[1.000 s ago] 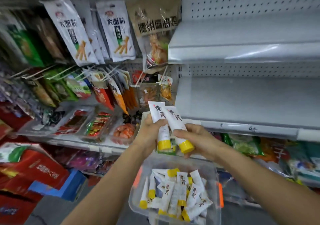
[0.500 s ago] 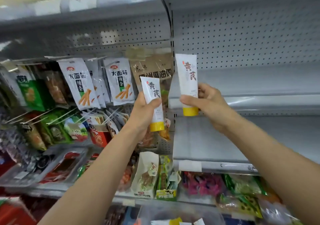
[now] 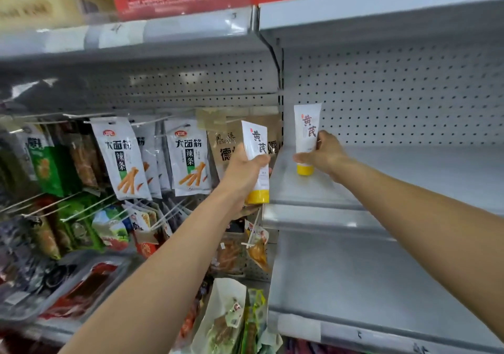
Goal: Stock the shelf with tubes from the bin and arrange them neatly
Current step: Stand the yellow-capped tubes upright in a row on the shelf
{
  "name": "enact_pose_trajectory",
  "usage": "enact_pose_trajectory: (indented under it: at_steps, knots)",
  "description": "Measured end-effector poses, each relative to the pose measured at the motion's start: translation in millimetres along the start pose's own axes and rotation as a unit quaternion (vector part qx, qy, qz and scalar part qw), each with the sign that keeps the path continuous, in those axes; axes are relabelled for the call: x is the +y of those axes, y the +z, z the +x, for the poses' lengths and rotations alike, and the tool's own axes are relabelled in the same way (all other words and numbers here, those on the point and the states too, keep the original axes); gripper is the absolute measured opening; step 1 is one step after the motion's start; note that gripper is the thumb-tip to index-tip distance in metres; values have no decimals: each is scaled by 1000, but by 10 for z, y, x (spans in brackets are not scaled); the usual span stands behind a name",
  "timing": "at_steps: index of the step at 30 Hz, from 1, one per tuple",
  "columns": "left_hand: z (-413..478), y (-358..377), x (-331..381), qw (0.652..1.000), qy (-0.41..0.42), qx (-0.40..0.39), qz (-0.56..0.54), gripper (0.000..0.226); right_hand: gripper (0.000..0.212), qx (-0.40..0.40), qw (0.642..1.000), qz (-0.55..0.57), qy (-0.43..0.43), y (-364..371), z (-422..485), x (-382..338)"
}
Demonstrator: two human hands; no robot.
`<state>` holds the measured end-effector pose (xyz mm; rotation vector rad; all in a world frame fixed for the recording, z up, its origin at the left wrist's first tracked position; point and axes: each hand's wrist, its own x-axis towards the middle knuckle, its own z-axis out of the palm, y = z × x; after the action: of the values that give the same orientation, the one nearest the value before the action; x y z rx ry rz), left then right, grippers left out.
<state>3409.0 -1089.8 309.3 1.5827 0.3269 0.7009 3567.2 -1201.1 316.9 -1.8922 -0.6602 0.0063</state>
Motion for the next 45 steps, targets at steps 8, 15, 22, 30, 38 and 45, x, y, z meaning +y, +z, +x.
enact_pose_trajectory:
  at_steps: [8, 15, 22, 30, 38, 45]
  knots:
    - [357, 44, 17, 998, 16, 1, 60, 30, 61, -9, 999, -43, 2, 193, 493, 98]
    - [452, 93, -9, 998, 21, 5, 65, 43, 65, -2, 997, -72, 3, 288, 636, 140]
    - [416, 49, 25, 1000, 24, 0, -7, 21, 49, 30, 999, -1, -32, 54, 255, -49]
    - [265, 229, 175, 986, 9, -35, -163, 31, 34, -256, 963, 54, -63, 91, -428, -309]
    - [12, -85, -21, 977, 112, -20, 182, 39, 43, -116, 989, 61, -70, 56, -441, -88]
    - [-131, -291, -208, 937, 120, 15, 328, 28, 59, -64, 995, -34, -69, 104, -416, 21]
